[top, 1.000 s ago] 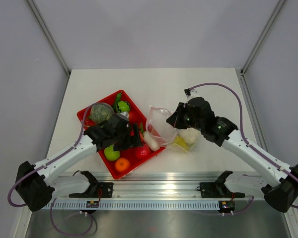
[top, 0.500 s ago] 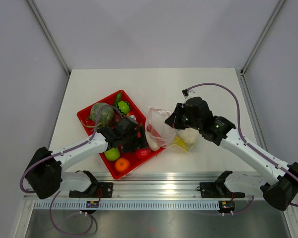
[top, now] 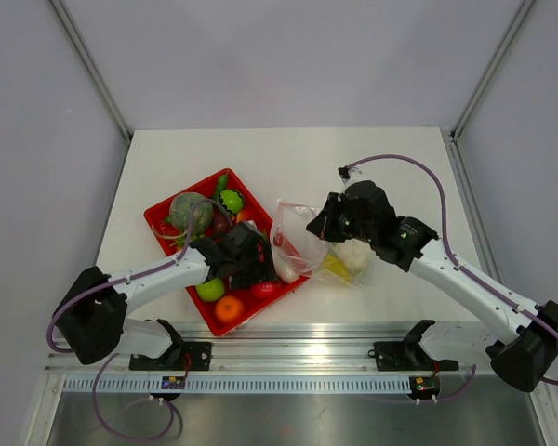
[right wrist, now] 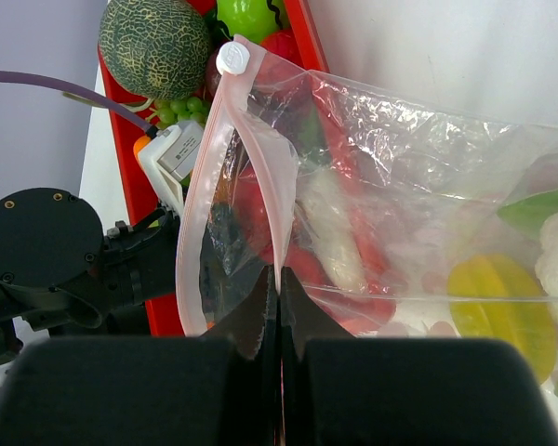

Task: Place the food in the zip-top bag and seal the zipper
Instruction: Pick up the fake fruit from the bin, then place the fake fruit in the zipper food storage bag.

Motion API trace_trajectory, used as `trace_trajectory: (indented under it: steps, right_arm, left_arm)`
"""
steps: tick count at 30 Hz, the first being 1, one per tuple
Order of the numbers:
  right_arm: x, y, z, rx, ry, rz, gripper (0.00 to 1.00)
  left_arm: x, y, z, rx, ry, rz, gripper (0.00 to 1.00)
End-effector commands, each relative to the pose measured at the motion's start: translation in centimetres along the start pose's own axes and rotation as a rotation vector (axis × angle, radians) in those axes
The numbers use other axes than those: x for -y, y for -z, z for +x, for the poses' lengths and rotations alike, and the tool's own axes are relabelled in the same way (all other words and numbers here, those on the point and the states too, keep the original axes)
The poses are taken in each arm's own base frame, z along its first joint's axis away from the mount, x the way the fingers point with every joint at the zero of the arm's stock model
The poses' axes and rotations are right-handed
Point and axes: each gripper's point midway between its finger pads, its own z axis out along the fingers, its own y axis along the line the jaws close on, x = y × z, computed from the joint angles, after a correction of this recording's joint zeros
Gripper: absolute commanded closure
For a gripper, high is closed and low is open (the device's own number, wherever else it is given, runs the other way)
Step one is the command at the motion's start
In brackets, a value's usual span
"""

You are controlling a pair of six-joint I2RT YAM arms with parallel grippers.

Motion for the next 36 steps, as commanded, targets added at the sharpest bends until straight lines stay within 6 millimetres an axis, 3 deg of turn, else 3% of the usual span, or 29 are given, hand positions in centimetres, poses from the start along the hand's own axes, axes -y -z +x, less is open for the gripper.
trace_trajectory:
  steps: [1, 3, 6, 11, 16, 17, 20, 24, 30, 36]
  right_arm:
    - [-2.4, 0.6, -1.6, 0.038, 0.008, -0.071, 1.0]
    - [-2.4, 0.6, -1.6, 0.039, 0.01, -0.072, 1.0]
    - [-2.4, 0.7, -1.7, 0.044, 0.009, -0.071, 1.0]
    - [-2.2, 0.8, -1.5, 0.048, 0.005, -0.072, 1.0]
    - [-2.3, 0.8, -1.5, 0.049, 0.004, -0.077, 1.0]
    - [-2.3, 0.7, -1.4, 0.046, 0.006, -0.08, 1.0]
    - [-2.4, 0.6, -1.4, 0.044, 0.003, -0.085, 1.0]
    - [-2.6, 0.6, -1.3, 0.04, 0.0, -0.092, 1.0]
    - [-2.8, 1.2, -1.4, 0.053, -0.004, -0.097, 1.0]
    - [-2.8, 1.5, -1.2, 0.065, -0.021, -0.097, 1.0]
  left_arm:
    - [0.1, -0.5, -0.5, 0.037, -0.005, -0.001, 0.24]
    - [0.0, -0.3, -0.6, 0.045, -0.002, -0.006, 0.36]
    - [0.1, 0.7, -0.7, 0.049, -0.002, -0.005, 0.44]
    - [0.3, 5.2, -2.2, 0.144, -0.019, -0.002, 0.53]
    - [-0.4, 9.7, -3.3, 0.234, -0.028, -0.022, 0.55]
    - [0.1, 11.4, -4.5, 0.29, -0.025, -0.006, 0.55]
    - [0.9, 13.8, -5.7, 0.344, -0.035, 0.01, 0.55]
    - [4.7, 17.2, -8.0, 0.404, -0.071, 0.124, 0.55]
    - [9.9, 18.7, -9.9, 0.41, -0.126, 0.258, 0.56]
    - [12.8, 16.9, -10.5, 0.361, -0.149, 0.317, 0.56]
